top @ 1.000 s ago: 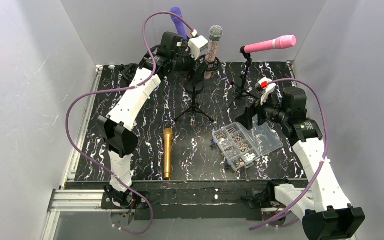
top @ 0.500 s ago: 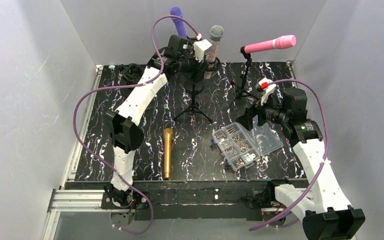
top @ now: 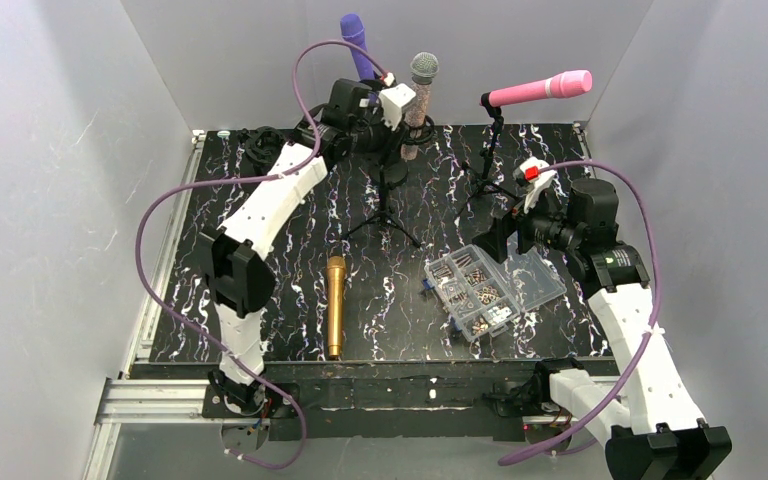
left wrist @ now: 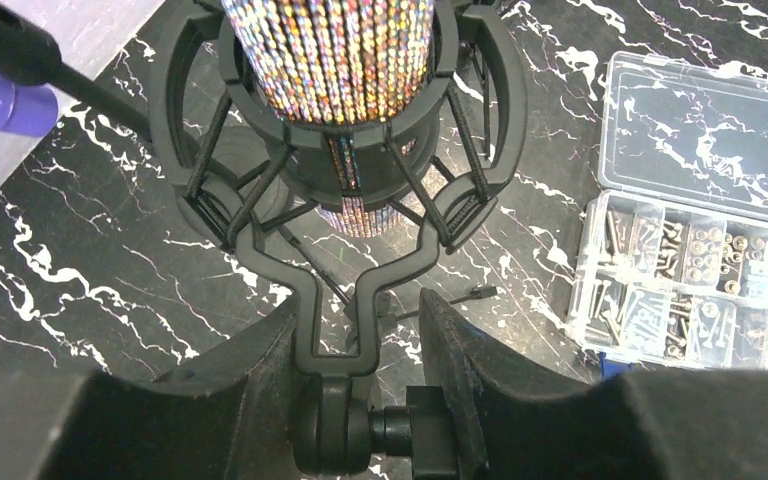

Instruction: Remove the microphone from the stand

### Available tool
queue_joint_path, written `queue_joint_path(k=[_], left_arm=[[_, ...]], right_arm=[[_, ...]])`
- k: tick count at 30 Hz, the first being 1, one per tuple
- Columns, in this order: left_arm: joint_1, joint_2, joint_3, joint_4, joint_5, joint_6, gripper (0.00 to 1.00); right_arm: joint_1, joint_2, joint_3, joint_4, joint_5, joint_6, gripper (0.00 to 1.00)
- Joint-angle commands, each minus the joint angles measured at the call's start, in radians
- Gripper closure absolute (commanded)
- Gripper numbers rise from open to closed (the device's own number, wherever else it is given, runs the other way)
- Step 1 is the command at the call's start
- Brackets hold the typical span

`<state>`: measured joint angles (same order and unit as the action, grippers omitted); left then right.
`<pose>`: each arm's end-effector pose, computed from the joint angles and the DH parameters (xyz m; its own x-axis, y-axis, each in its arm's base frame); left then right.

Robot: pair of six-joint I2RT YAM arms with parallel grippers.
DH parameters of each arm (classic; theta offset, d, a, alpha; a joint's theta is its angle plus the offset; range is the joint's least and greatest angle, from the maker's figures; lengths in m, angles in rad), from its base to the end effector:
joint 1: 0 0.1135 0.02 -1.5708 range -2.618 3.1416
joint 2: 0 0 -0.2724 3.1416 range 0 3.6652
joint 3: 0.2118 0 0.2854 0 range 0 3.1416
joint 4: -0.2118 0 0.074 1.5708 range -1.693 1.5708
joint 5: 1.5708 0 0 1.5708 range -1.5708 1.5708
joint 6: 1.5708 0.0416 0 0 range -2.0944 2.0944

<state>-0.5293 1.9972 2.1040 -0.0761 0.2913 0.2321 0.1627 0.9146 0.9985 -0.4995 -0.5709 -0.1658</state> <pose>0.4406 -0.2716 0.4544 0.1940 0.1418 -0.9707 0.7057 0.6671 0.2385 0.2199 0.0589 0.3685 -0.2899 -0.1883 -0.9383 -0.6813 0.7291 0.0642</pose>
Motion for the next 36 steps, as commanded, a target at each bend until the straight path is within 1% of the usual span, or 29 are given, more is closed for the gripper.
queue_joint_path(k=[1,10,16,21,25,26,30,36], left_arm=[[0.005,-0.146,-0.122,0.058,0.018,-0.083,1.0],[0.005,-0.235,-0.2,0.044,0.103,-0.22,1.0],[0.0,-0.27,-0.262,0.042,0.133,-0.224,1.0],[-0.018,-0.289,-0.298,0.021,0.13,-0.17,1.0],[-0.04,-0.294,-0.316,-0.001,0.122,-0.117,1.0],[-0.046,-0.296,-0.319,-0.011,0.128,-0.079,1.0],[-0.049,-0.308,-0.331,-0.044,0.141,-0.026,1.0],[-0.052,-0.335,-0.365,-0.111,0.227,0.006,1.0]], right_arm=[[-0.006,-0.022,0.004,0.004,0.001,-0.014,0.04],[-0.006,-0.029,-0.009,0.006,0.004,-0.012,0.04],[-0.006,-0.028,0.005,0.002,0.004,-0.007,0.04],[-0.006,-0.02,0.029,0.0,0.004,-0.012,0.04],[-0.006,-0.006,0.071,0.038,0.016,0.008,0.04],[-0.006,0.003,0.09,0.058,0.021,0.019,0.04],[-0.006,0.038,0.156,0.104,0.032,0.07,0.05],[-0.006,0.136,0.263,0.202,0.007,0.185,0.07]])
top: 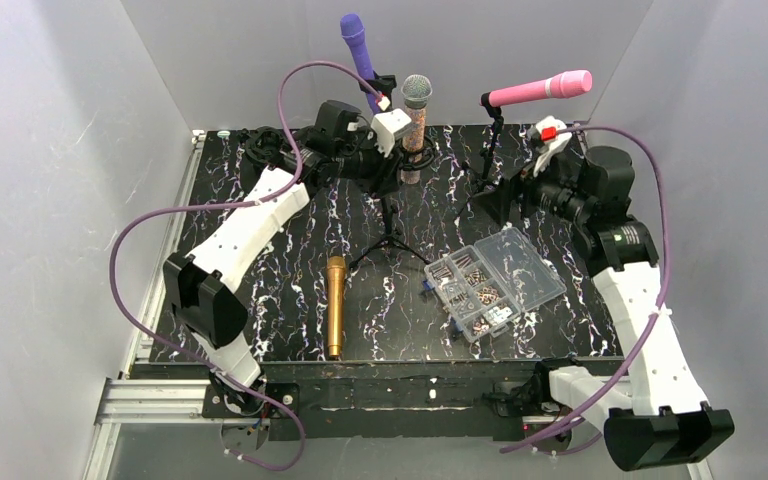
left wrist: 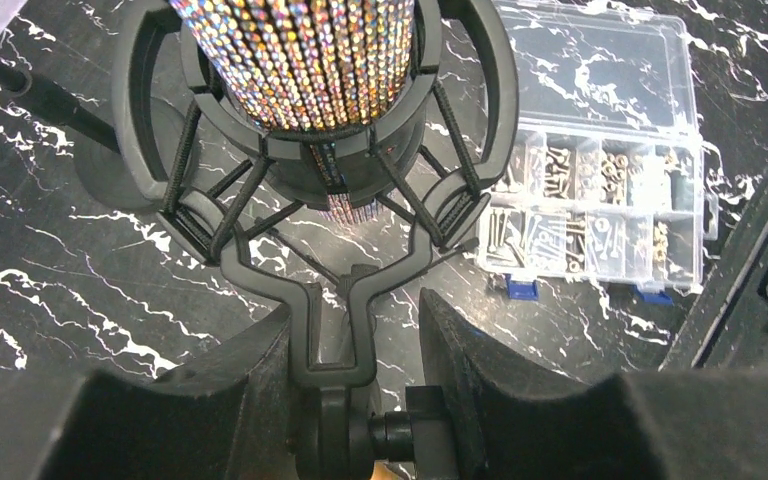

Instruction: Remove the microphone from the stand

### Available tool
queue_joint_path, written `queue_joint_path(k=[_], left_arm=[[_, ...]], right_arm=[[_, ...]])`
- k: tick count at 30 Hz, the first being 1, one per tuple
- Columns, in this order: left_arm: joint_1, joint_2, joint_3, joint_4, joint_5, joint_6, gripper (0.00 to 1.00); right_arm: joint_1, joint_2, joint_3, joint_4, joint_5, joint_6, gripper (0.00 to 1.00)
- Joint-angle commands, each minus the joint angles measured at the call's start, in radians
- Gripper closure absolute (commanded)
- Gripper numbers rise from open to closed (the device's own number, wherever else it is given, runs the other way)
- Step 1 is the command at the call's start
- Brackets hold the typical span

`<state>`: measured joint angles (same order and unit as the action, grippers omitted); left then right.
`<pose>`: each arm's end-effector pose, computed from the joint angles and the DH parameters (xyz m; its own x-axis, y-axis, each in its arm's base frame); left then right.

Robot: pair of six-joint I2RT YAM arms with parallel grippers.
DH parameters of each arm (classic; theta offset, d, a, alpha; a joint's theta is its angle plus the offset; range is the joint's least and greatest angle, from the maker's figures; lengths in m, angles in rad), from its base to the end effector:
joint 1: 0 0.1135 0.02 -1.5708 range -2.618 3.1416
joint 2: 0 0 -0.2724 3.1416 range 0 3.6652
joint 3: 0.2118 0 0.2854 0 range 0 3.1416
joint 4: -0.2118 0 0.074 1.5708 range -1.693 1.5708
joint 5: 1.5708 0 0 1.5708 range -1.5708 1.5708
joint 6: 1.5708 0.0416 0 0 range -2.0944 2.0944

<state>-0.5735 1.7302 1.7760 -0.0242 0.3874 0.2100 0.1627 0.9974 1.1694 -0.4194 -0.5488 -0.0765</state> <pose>0.3709 -0.2583 0.4576 0.1886 0.1079 -0.9761 0.7978 0.5627 0.2164 0.2363 0.0608 0.4224 -0.1922 -0.0976 -0.9765 -0.6539 0.7547 0.0533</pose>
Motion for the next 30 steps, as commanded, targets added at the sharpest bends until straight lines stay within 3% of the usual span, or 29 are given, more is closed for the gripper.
queue_joint_path(k=[1,10,23,30], left_arm=[[-0.009,-0.072,-0.04,-0.172,0.143,0.032,1.0],[-0.011,-0.044,-0.006,-0.207,0.17,0.052,1.0],[-0.011,-0.003,0.027,-0.207,0.201,0.037,1.0],[-0.011,-0.021,0.035,-0.252,0.186,0.075,1.0]], right_arm=[[-0.007,0.077,0.114,0.133,-0.032,0.111,0.07],[0.021,0.26,0.275,0.227,-0.117,0.166,0.09],[0.103,0.384,0.281,0.391,-0.201,0.182,0.09],[0.117,0.402,0.301,0.39,-0.208,0.185,0.09]])
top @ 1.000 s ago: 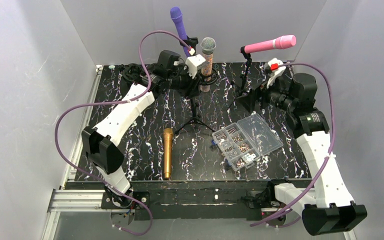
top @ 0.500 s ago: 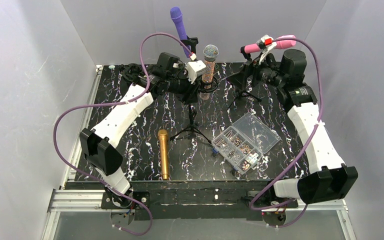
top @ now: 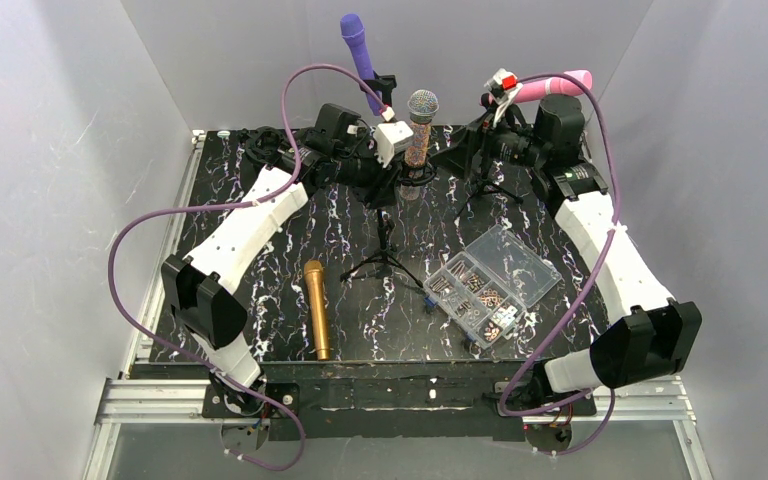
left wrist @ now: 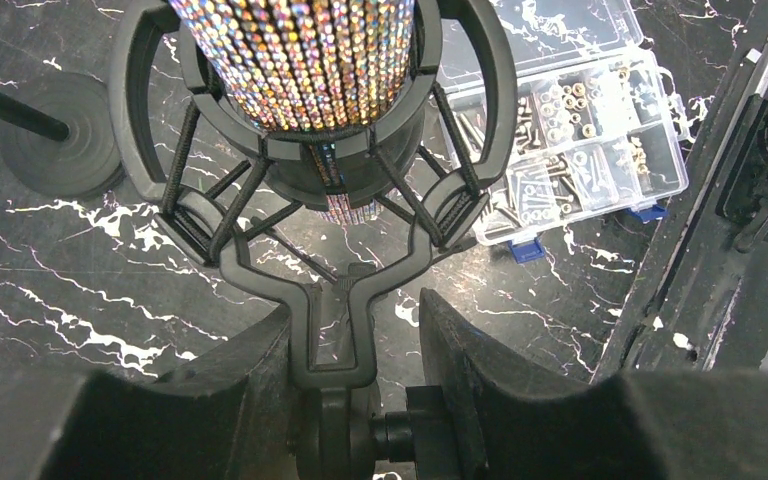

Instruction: Remove the microphone from the stand

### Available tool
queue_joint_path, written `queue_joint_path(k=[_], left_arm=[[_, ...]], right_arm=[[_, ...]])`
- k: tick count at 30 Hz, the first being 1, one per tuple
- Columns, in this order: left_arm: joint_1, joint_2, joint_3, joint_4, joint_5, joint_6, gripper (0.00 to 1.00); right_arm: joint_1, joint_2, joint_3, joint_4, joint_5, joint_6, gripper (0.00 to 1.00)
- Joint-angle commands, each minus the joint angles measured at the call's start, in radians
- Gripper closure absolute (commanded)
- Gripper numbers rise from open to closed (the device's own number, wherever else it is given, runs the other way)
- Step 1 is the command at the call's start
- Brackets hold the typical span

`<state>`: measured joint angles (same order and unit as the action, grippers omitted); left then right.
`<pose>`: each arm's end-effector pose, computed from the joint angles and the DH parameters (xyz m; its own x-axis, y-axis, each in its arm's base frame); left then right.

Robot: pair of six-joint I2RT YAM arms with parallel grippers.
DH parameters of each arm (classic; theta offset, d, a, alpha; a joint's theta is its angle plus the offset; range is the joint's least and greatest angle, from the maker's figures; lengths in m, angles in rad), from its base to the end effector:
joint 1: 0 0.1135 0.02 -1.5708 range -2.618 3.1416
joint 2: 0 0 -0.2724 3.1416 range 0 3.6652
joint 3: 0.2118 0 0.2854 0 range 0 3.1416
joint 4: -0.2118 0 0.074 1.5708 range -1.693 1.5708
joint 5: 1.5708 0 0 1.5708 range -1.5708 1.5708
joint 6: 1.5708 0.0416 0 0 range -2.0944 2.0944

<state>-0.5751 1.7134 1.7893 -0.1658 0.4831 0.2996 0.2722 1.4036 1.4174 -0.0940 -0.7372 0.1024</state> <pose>0.3610 -0.2571 0.4542 0.1848 0.1917 -0.9639 0.8534 0.4551 0.2541 0.3366 0.1230 0.4375 -0.1631 0.0331 -0.9861 -0.8321 0.5324 0.1555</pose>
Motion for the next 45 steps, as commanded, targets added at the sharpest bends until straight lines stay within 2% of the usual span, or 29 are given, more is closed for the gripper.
queue_joint_path(k=[1,7,14,20,26,34,45], left_arm=[[-0.009,-0.008,0.019,-0.111,0.084,-0.015,1.0],[-0.009,-0.022,-0.012,-0.073,0.054,-0.068,1.0],[-0.01,-0.024,-0.038,-0.028,-0.014,-0.093,1.0],[-0.009,-0.038,-0.045,-0.03,-0.036,-0.075,1.0],[-0.009,-0.06,-0.062,-0.048,-0.052,-0.046,1.0],[-0.007,-0.103,-0.08,-0.071,-0.091,0.001,1.0],[0.0,-0.119,-0.081,-0.095,-0.076,-0.009,1.0]], right_arm=[[0.007,-0.008,0.049,0.061,-0.014,0.004,0.09],[0.007,-0.08,-0.01,0.012,0.056,-0.047,0.09],[-0.008,-0.215,-0.109,-0.16,0.224,-0.153,0.1],[-0.018,-0.383,-0.299,-0.353,0.351,-0.341,0.11],[-0.018,-0.506,-0.456,-0.439,0.419,-0.491,0.12],[-0.018,-0.443,-0.552,-0.474,0.424,-0.606,0.18],[-0.018,-0.28,-0.637,-0.403,0.463,-0.638,0.23]])
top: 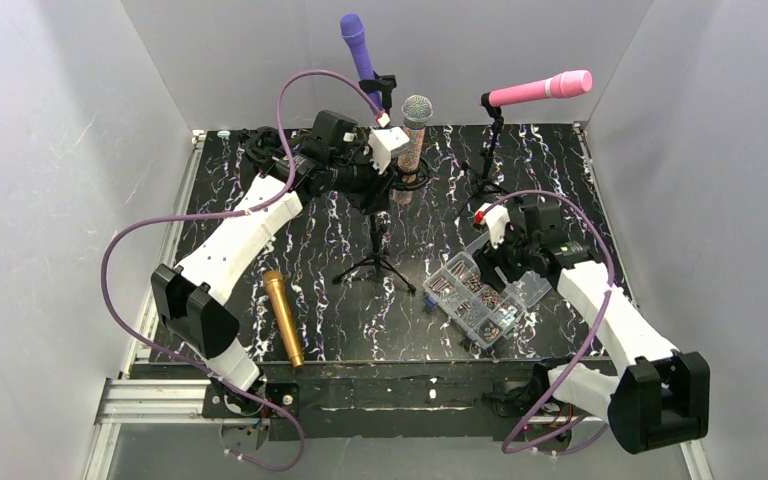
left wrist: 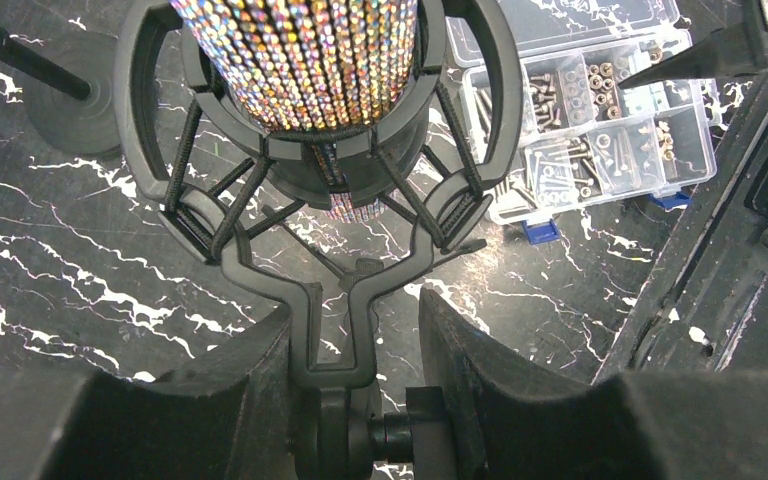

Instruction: Remove the microphone from the stand

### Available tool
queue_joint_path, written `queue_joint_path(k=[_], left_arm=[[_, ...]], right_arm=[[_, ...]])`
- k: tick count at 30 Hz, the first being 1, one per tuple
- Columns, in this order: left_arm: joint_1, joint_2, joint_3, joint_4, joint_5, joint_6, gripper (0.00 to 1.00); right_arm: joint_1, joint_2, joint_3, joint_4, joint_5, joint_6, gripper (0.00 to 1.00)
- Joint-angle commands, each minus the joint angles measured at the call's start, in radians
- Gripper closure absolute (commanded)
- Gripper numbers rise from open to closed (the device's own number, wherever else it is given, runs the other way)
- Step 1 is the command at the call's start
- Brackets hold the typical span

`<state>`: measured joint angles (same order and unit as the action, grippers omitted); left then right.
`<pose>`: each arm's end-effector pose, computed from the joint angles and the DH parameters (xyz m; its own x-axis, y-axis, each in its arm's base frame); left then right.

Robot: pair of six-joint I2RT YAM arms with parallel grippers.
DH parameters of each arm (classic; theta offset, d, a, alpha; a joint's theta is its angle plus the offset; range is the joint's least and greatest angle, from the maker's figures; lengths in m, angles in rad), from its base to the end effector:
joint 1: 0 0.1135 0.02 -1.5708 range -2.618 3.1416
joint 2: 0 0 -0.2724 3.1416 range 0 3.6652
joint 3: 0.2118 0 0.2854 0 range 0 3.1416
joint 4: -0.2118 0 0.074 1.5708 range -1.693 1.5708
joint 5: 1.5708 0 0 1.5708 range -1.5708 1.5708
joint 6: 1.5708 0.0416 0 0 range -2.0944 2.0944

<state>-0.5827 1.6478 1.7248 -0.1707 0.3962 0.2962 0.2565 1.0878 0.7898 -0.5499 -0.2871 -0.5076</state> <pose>0.3472 -0.2481 0.4559 0.1671 0.2124 -0.9628 0.8152 0.5195 0.2561 0.2419 0.0756 0.2448 -0.4276 -0.5941 -0.6814 -0.7236 0.6767 -0.1360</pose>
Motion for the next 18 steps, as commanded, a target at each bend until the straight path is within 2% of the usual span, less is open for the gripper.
queue_joint_path(k=[1,9,18], left_arm=[[0.007,-0.055,-0.018,-0.091,0.013,-0.01,1.0],[0.007,-0.063,-0.035,-0.096,0.015,-0.013,1.0],[0.007,-0.069,-0.04,-0.095,0.014,-0.014,1.0]], right_arm=[[-0.002,0.059,-0.012,0.061,0.016,-0.029,0.23],[-0.002,0.204,0.005,0.117,0.039,-0.012,0.3],[-0.002,0.287,0.016,0.154,0.098,0.011,0.48]])
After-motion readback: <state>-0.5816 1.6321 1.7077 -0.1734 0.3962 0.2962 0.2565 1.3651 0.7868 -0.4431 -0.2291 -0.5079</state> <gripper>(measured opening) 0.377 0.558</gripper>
